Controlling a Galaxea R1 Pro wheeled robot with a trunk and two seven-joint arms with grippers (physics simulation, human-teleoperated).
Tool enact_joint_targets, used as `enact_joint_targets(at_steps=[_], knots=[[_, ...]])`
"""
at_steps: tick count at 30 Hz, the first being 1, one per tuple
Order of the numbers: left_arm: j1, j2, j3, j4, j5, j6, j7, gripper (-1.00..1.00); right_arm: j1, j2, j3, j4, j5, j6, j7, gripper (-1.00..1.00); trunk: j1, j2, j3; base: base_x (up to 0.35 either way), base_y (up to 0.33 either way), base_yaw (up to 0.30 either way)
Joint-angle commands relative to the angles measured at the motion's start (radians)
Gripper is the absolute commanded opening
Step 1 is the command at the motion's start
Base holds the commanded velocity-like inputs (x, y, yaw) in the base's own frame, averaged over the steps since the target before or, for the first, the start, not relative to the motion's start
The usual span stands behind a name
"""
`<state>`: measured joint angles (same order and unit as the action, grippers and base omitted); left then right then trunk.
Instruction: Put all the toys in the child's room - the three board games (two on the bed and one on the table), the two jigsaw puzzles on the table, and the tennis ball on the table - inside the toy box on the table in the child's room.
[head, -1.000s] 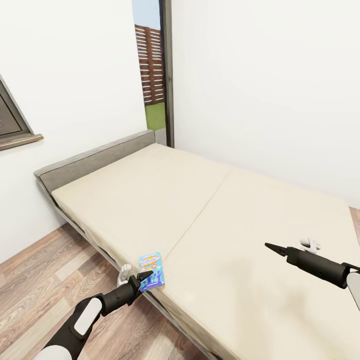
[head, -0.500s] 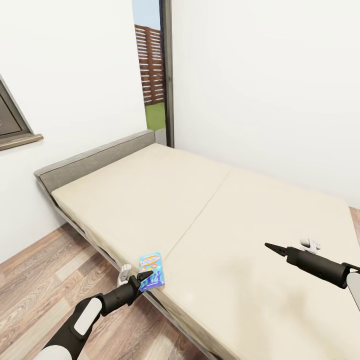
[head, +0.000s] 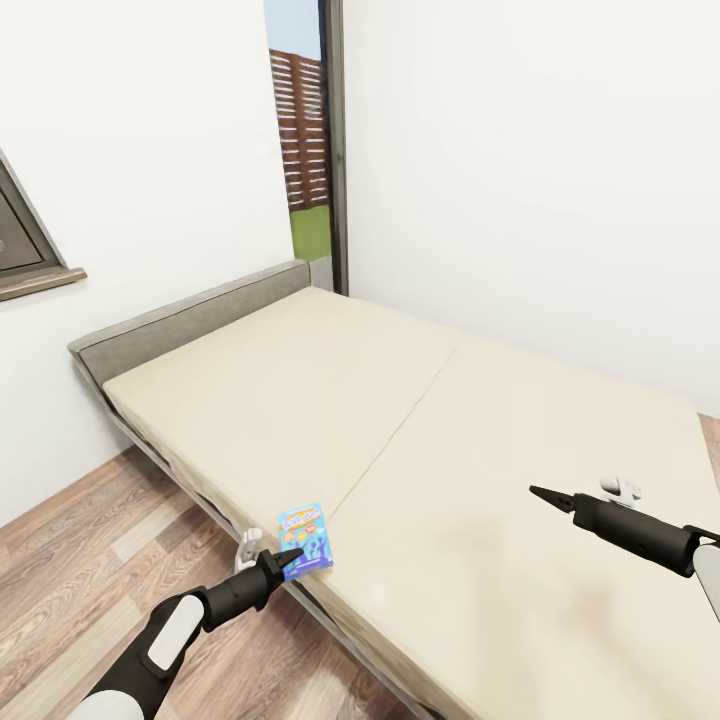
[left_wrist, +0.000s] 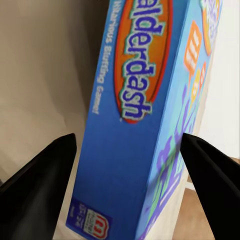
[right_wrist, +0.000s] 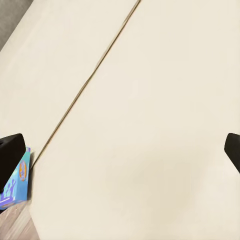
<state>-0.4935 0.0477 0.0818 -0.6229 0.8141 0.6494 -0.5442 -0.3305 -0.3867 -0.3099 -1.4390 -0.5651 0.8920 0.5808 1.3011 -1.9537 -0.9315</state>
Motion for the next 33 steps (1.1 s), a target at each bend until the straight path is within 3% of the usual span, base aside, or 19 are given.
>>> enact_joint_targets(at_steps=[1,33], knots=[[0.0,0.0,0.003,0.001,-0.007,0.003,-0.002,-1.0,-0.001,0.0,-0.001,0.0,0.001,0.006,0.004,1.0,0.0,0.0,-0.001,0.0,0.0,0.0],[0.0,0.0,0.002,-0.009,-0.007,0.003,-0.007,-1.0,-0.001,0.0,-0.001,0.0,0.001,0.006,0.004,1.0,0.0,0.0,-0.001,0.0,0.0,0.0]])
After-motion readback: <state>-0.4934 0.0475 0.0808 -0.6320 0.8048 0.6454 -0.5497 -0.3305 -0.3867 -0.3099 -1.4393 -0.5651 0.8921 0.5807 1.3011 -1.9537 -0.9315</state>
